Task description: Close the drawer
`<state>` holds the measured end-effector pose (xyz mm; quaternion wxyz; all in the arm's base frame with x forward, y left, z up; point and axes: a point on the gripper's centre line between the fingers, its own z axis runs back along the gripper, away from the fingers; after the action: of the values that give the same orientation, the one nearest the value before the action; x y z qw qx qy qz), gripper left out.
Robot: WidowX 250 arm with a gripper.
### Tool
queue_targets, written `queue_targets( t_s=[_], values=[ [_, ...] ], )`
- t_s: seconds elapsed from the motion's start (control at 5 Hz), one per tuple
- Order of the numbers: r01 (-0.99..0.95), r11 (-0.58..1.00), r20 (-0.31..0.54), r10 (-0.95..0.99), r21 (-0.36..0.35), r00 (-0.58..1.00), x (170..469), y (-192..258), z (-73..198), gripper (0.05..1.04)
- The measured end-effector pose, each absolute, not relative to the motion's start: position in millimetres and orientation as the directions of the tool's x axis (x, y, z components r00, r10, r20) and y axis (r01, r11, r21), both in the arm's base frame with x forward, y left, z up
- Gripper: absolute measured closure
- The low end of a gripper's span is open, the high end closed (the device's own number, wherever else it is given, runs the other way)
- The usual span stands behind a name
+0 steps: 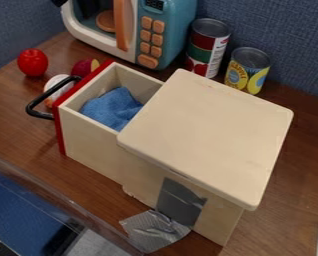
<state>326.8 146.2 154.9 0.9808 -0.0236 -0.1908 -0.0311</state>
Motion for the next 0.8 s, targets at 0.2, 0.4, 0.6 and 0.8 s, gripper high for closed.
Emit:
queue_targets(
  t_s=[0.2,0.4,0.6,0.8],
  values=[
    [0.086,0.995,0.355,-0.063,-0.05,0.933,327,145,144,0.084],
    [0.272,0.962,0.363,-0.253,-0.002,0.897,313,162,134,0.084],
    [0.466,0.885,0.385,-0.436,0.018,0.813,303,181,129,0.084],
    [0.665,0.744,0.397,-0.631,0.064,0.667,305,196,132,0.084]
  ],
)
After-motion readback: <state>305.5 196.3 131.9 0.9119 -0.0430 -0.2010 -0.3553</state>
